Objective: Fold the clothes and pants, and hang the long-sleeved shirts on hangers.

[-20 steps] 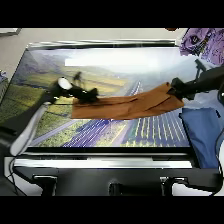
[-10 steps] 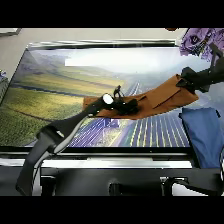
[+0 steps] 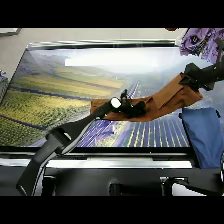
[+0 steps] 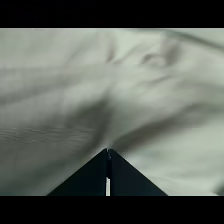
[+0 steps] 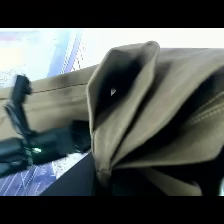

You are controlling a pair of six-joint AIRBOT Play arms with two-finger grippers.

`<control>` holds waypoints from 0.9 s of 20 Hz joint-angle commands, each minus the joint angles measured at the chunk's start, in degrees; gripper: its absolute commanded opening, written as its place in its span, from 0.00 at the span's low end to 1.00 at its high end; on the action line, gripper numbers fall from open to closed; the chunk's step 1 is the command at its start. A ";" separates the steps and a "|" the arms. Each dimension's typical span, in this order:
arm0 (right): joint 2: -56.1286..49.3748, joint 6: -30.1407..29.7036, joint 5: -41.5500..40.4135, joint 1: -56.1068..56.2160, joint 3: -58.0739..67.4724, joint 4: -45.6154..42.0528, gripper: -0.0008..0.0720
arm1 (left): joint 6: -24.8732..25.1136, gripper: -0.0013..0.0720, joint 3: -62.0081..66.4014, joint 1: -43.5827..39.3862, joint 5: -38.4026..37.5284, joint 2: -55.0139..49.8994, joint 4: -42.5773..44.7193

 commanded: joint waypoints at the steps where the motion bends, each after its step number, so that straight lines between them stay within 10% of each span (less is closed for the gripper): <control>1: 0.20 3.21 -1.60 0.96 0.15 3.13 0.05 | -0.13 0.03 0.26 5.42 -12.26 6.05 11.26; 7: 0.94 12.68 -0.09 14.56 0.20 1.99 0.05 | 1.53 0.04 0.26 21.62 -36.33 24.24 40.68; 18: -9.14 24.37 16.22 36.41 0.17 -1.16 0.05 | 5.86 0.04 0.24 41.57 -46.21 34.47 43.01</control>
